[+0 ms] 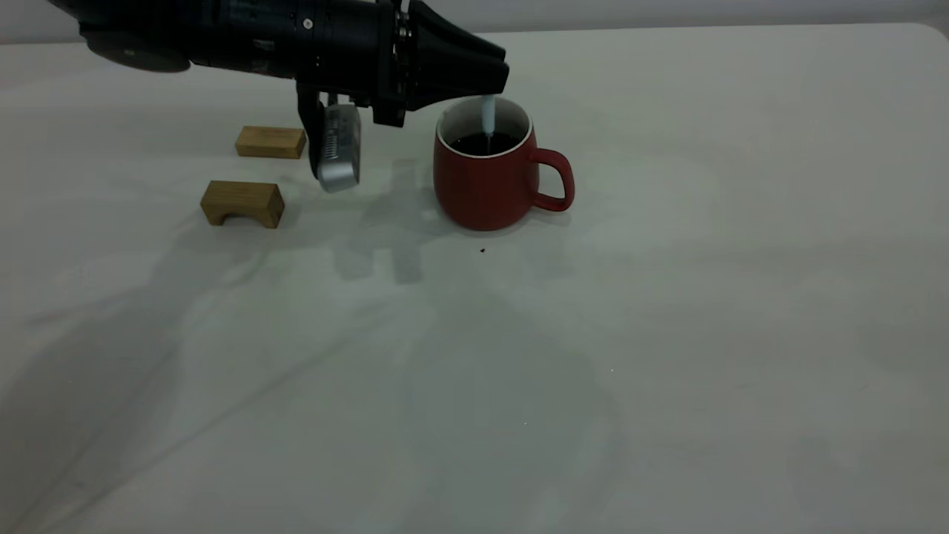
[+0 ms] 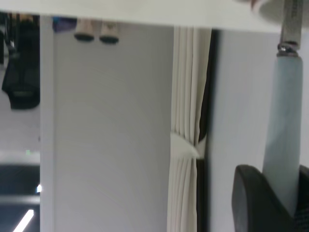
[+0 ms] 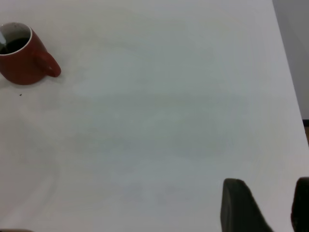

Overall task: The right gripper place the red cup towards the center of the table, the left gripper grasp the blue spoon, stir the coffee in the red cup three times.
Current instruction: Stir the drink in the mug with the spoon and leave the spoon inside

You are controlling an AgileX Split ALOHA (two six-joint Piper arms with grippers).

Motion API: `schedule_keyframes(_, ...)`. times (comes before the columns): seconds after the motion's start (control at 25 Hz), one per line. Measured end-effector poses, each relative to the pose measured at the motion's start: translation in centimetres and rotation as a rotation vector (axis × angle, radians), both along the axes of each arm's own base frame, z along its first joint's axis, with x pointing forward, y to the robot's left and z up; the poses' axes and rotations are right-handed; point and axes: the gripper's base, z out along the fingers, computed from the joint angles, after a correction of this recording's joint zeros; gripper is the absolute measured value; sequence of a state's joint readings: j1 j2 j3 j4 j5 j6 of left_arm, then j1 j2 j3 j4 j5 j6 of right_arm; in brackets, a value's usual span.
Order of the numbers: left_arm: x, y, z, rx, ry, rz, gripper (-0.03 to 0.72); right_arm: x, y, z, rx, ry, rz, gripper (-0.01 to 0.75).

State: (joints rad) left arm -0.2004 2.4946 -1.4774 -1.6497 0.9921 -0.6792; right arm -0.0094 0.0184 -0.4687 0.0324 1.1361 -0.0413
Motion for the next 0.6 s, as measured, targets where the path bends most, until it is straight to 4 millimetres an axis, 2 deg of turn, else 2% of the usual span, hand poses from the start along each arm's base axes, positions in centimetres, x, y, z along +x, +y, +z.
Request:
schedule_keyframes(0.36,1.0,0.2,0.8,0.063,-0.198,0.031,0.18,0.0,0.0,0.0,0.0,0.0,0.0,0.302)
schedule_keyframes(0.6,0.8,-0.1,1.4,-0.027,-0.133,0.029,0.18,0.0,0.0,0.0,0.0,0.0,0.0,0.302)
